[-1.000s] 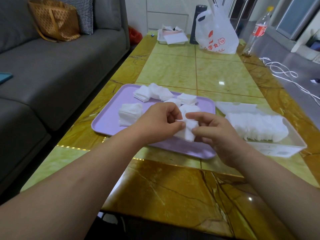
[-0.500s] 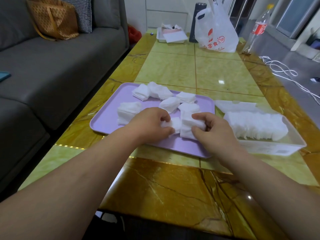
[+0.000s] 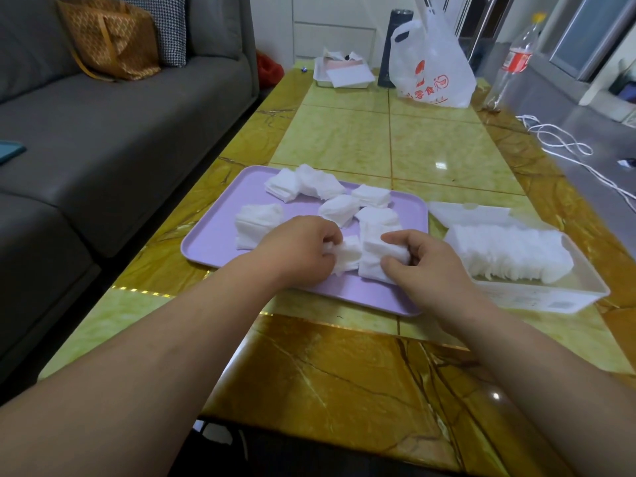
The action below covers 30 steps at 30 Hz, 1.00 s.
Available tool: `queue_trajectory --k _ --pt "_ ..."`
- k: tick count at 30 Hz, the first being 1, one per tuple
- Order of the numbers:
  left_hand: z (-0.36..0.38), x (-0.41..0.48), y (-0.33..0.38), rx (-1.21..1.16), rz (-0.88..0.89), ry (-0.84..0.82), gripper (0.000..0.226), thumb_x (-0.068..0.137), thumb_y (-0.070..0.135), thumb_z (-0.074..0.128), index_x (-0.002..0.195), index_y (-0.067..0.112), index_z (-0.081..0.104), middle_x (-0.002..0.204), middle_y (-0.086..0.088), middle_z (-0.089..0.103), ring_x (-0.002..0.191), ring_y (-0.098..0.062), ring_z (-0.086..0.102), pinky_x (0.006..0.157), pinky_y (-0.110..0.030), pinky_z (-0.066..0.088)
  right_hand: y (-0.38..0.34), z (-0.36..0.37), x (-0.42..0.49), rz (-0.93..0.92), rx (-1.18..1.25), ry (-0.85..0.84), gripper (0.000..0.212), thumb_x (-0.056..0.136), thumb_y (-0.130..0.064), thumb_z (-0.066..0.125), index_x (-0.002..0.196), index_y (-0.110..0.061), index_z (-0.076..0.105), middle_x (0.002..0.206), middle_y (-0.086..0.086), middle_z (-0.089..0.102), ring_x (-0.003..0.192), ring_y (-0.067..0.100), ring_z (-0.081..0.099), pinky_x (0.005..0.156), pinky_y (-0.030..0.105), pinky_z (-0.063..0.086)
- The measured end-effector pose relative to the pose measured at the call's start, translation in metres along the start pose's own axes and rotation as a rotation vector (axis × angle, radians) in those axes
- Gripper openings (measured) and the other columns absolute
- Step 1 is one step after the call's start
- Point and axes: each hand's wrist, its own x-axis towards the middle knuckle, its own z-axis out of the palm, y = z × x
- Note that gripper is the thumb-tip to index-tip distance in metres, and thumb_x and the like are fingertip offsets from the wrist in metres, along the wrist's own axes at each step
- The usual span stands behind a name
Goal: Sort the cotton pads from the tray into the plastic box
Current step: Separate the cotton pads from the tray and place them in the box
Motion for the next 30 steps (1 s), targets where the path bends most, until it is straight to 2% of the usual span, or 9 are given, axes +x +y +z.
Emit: queue_trajectory --k 3,5,8,11,13,15,19,24,30 --pt "-0.001 0.0 0.004 0.004 0.0 0.043 0.023 0.089 0.022 0.058 0.107 0.028 0.072 0.08 0.013 0.06 0.088 -0.02 0.062 0.081 -0.037 0.055 0.001 -0.001 0.0 -0.005 -0.016 -0.005 0.034 0.091 -0.019 0.069 0.123 -0.03 0.067 0.108 -0.011 0.069 0.096 0.011 0.067 0.091 0.03 0.054" --pt "-0.005 0.003 0.002 -0.042 -0.028 0.182 0.021 0.091 0.021 0.058 0.105 0.025 0.073 0.086 0.009 0.064 0.086 -0.019 0.062 0.08 -0.033 0.053 0.002 -0.001 0.0 -0.008 -0.017 -0.01 0.034 0.092 -0.021 0.068 0.124 -0.031 0.067 0.11 -0.01 0.069 0.096 0.009 0.066 0.089 0.028 0.052" --pt "-0.019 0.002 0.006 -0.269 -0.029 0.357 0.009 0.093 0.017 0.059 0.092 0.018 0.068 0.072 0.007 0.059 0.068 -0.009 0.053 0.065 -0.025 0.043 0.002 -0.001 0.0 -0.014 -0.012 -0.016 0.034 0.092 -0.021 0.068 0.124 -0.032 0.067 0.109 -0.011 0.069 0.095 0.009 0.066 0.087 0.027 0.052" --pt "-0.032 -0.01 0.021 -0.586 0.036 0.124 0.008 0.097 0.01 0.061 0.092 0.011 0.068 0.073 -0.004 0.068 0.061 -0.01 0.058 0.056 -0.018 0.045 0.002 -0.001 0.002 -0.008 -0.003 -0.006 0.029 0.091 -0.017 0.07 0.116 -0.032 0.068 0.101 -0.01 0.07 0.088 0.011 0.067 0.077 0.023 0.051" --pt "-0.032 -0.018 0.026 -0.587 0.081 -0.117 0.008 0.097 0.011 0.064 0.095 0.016 0.07 0.075 -0.001 0.072 0.061 -0.013 0.062 0.056 -0.019 0.048 0.001 -0.001 0.003 0.001 0.037 -0.015 0.03 0.086 -0.011 0.076 0.109 -0.03 0.07 0.096 -0.011 0.073 0.086 0.009 0.069 0.077 0.024 0.054" --pt "-0.024 -0.018 0.026 -0.473 0.111 -0.249 0.007 0.096 0.017 0.067 0.096 0.023 0.071 0.081 -0.002 0.075 0.063 -0.013 0.066 0.062 -0.024 0.054 0.0 -0.002 0.002 0.019 0.084 -0.019 0.037 0.083 -0.006 0.079 0.112 -0.027 0.071 0.099 -0.01 0.074 0.087 0.006 0.069 0.083 0.025 0.056" --pt "-0.012 -0.01 0.018 -0.399 0.031 -0.17 0.01 0.09 0.026 0.075 0.098 0.025 0.069 0.079 0.006 0.073 0.062 -0.006 0.064 0.067 -0.025 0.055 0.001 -0.007 0.001 0.03 0.102 -0.059 0.036 0.087 -0.003 0.074 0.117 -0.022 0.074 0.097 -0.004 0.078 0.085 0.009 0.072 0.083 0.028 0.06" --pt "-0.006 -0.007 0.016 -0.362 0.048 -0.096 0.009 0.088 0.029 0.078 0.094 0.028 0.071 0.08 0.011 0.068 0.061 0.005 0.054 0.062 -0.011 0.042 0.005 -0.008 0.003 0.015 0.117 -0.109 0.033 0.086 -0.008 0.077 0.116 -0.022 0.075 0.097 -0.002 0.08 0.093 0.019 0.075 0.091 0.044 0.061" --pt "-0.001 -0.004 0.017 -0.445 0.042 -0.045 0.009 0.084 0.025 0.082 0.092 0.027 0.077 0.07 0.014 0.062 0.055 0.004 0.051 0.056 -0.007 0.038 0.004 -0.007 0.004 0.033 0.16 -0.141 0.031 0.086 -0.004 0.076 0.109 -0.024 0.076 0.098 -0.001 0.08 0.096 0.022 0.076 0.095 0.046 0.06"
